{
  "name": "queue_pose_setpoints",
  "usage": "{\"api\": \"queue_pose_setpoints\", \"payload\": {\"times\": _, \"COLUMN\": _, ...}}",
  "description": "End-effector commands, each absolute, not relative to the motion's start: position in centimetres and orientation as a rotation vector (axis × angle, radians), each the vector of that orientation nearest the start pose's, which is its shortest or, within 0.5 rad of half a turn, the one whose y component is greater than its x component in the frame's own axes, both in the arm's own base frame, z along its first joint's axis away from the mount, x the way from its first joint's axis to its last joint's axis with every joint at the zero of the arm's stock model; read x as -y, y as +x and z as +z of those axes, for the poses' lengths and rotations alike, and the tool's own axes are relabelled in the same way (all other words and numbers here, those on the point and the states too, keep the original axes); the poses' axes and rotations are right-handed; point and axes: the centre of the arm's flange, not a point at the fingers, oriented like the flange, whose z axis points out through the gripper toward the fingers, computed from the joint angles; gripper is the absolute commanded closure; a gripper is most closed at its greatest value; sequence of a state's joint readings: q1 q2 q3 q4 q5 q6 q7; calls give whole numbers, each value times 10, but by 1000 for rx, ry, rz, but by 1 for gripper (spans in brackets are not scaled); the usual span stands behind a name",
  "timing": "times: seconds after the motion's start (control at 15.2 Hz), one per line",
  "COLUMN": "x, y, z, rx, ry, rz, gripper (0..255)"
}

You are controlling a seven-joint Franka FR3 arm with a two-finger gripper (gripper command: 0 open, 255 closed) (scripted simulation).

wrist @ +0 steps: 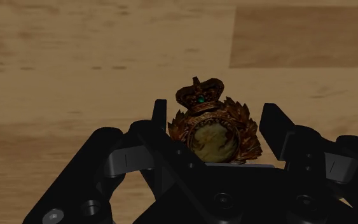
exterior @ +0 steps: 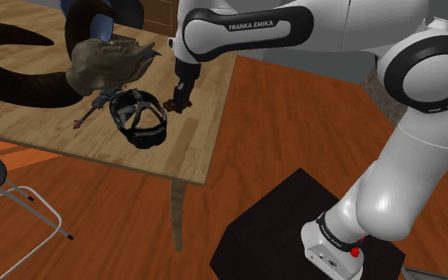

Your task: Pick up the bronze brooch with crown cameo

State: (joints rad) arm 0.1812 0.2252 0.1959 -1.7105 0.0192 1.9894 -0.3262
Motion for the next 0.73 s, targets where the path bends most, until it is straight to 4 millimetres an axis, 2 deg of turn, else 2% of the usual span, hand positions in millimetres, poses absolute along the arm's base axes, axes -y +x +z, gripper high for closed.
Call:
{"api": "queue_pose_setpoints", "payload": {"times": 0.0, "x": -227, "y": 591, "z": 474, "rx": 1041, "ry": -2896, "rz": -86, "gripper": 255}}
{"api": "queue_pose_setpoints", "payload": {"times": 0.59, "x": -227, "y": 591, "z": 522, "rx": 1041, "ry": -2896, "rz": -86, "gripper": 255}}
{"api": "queue_pose_setpoints", "payload": {"times": 0.66, "x": -227, "y": 591, "z": 522, "rx": 1041, "ry": -2896, "rz": -86, "gripper": 255}}
